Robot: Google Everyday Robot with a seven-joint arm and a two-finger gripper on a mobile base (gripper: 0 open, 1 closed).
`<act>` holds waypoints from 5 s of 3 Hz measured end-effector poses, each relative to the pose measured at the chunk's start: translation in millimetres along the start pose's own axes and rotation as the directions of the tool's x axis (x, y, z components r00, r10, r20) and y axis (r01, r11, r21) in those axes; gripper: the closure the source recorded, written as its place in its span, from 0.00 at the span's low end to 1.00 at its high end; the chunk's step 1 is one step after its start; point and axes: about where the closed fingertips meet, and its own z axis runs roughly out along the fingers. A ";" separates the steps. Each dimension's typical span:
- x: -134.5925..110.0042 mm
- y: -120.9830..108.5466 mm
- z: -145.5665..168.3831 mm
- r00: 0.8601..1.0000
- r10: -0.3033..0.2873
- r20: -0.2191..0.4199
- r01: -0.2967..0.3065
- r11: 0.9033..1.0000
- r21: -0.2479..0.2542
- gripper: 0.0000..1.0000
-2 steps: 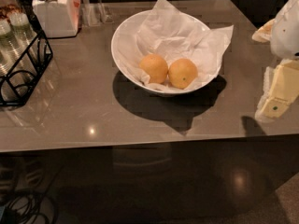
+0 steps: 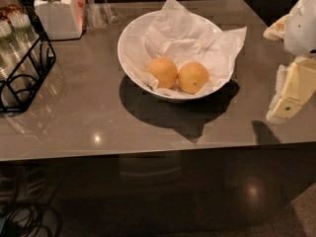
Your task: Pick orange from white bowl
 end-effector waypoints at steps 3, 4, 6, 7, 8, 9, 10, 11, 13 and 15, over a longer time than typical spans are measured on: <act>-82.6 -70.0 25.0 0.966 -0.100 0.237 0.115 0.992 -0.053 0.00; -79.9 -73.3 28.7 0.958 -0.070 0.278 0.085 0.996 -0.040 0.00; -118.9 -101.8 91.5 0.912 -0.027 0.410 0.084 0.989 -0.121 0.00; -118.8 -102.4 94.8 0.912 -0.025 0.410 0.083 0.989 -0.126 0.19; -118.8 -102.4 95.0 0.912 -0.024 0.410 0.083 0.988 -0.126 0.24; -122.8 -104.1 117.7 0.906 0.003 0.424 0.088 0.977 -0.196 0.14; -121.7 -105.0 142.8 0.902 0.046 0.430 0.079 0.960 -0.268 0.12; -117.5 -105.6 162.0 0.903 0.083 0.422 0.060 0.947 -0.315 0.17; -93.1 -95.1 190.1 0.921 0.170 0.351 -0.017 0.916 -0.400 0.23; -89.5 -93.4 192.6 0.924 0.187 0.335 -0.033 0.909 -0.415 0.65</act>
Offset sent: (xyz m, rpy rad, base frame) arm 0.1376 0.1072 0.0120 0.3239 0.0375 0.2979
